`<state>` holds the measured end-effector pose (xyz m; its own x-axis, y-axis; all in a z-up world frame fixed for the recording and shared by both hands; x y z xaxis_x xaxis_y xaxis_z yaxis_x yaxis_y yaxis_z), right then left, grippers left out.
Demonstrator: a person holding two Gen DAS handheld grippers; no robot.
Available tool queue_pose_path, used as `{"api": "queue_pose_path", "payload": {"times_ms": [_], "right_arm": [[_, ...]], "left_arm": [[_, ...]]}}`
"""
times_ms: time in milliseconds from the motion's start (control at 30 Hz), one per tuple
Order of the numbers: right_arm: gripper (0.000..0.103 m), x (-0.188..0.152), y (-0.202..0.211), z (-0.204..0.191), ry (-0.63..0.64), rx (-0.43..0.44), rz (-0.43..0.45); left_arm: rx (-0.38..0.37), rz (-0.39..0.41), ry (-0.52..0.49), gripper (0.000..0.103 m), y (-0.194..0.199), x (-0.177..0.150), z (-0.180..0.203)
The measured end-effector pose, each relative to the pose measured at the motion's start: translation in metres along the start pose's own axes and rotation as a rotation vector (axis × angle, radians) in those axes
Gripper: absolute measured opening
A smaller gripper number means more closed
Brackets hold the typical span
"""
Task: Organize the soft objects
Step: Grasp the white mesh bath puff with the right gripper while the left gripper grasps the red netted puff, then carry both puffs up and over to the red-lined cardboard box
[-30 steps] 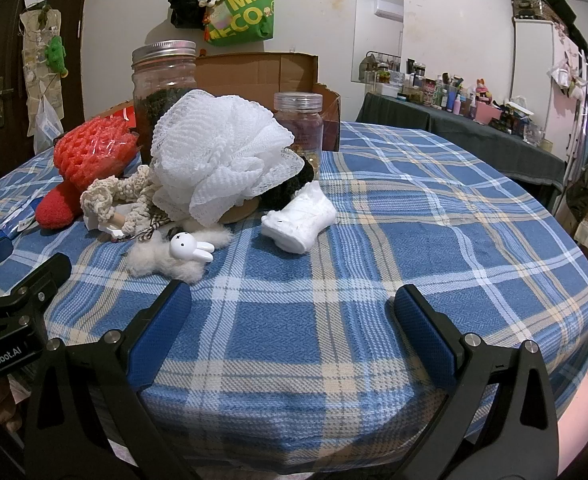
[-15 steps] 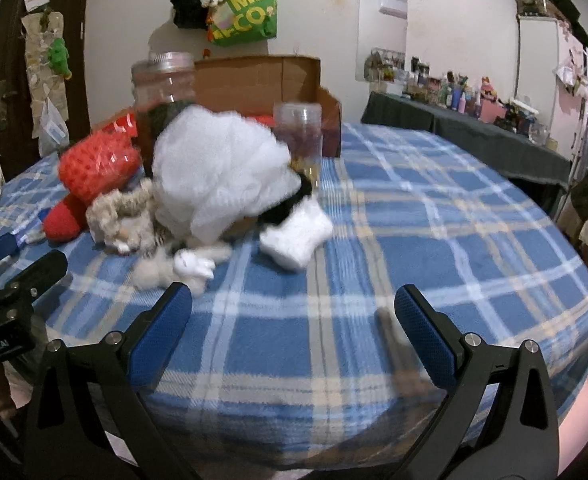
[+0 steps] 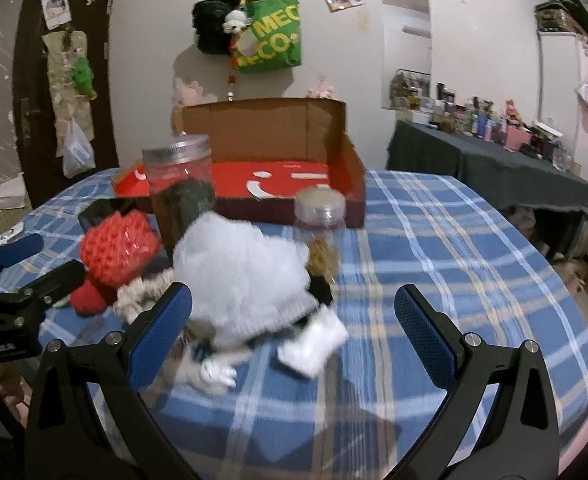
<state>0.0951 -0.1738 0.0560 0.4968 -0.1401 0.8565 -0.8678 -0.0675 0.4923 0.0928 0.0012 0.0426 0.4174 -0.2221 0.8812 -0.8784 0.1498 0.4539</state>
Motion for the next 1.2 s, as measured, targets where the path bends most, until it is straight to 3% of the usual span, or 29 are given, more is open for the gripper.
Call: {"api": "queue_pose_path", "payload": {"times_ms": [167, 367, 467, 533, 600, 633, 700, 733, 900, 1200], "right_arm": [[0.103, 0.011, -0.023, -0.006, 0.023, 0.095, -0.072], [0.103, 0.013, -0.046, -0.013, 0.060, 0.145, -0.139], [0.102, 0.010, -0.054, -0.016, 0.063, 0.170, -0.175], [0.094, 0.006, -0.059, -0.018, 0.055, 0.202, -0.205], [0.076, 0.003, -0.059, -0.021, 0.049, 0.226, -0.219], [0.073, 0.001, -0.059, -0.022, 0.047, 0.241, -0.229], [0.060, 0.000, -0.056, -0.023, 0.036, 0.266, -0.228], [0.057, 0.000, -0.054, -0.022, 0.032, 0.270, -0.220], [0.046, 0.001, -0.045, -0.017, 0.002, 0.278, -0.204], [0.044, 0.005, -0.026, -0.016, 0.008, 0.267, -0.154]], "left_arm": [[-0.040, -0.024, -0.025, 0.103, -0.018, 0.012, -0.002], [-0.062, -0.063, -0.060, 0.103, -0.040, 0.019, 0.002], [-0.060, -0.081, -0.068, 0.095, -0.047, 0.017, 0.003], [-0.068, -0.109, -0.075, 0.088, -0.053, 0.013, 0.005], [-0.092, -0.122, -0.071, 0.078, -0.055, 0.009, 0.007], [-0.104, -0.126, -0.071, 0.075, -0.055, 0.007, 0.009], [-0.135, -0.135, -0.075, 0.051, -0.055, 0.004, 0.014], [-0.150, -0.139, -0.074, 0.048, -0.054, 0.003, 0.016], [-0.163, -0.130, -0.075, 0.042, -0.046, 0.002, 0.020], [-0.158, -0.109, -0.060, 0.041, -0.032, 0.010, 0.012]]}}
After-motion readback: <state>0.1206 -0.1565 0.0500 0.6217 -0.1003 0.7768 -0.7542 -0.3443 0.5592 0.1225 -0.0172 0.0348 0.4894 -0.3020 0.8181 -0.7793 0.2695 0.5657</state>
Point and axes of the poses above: each gripper's, at about its wrist camera, not at the fingertips, and y roughly against the way its jaws point, z to its right, x to its top, the point moved 6 cm from there along -y, roughly the way its jaws point, and after that the axes turned 10 degrees about -y, right-handed, at the moved point
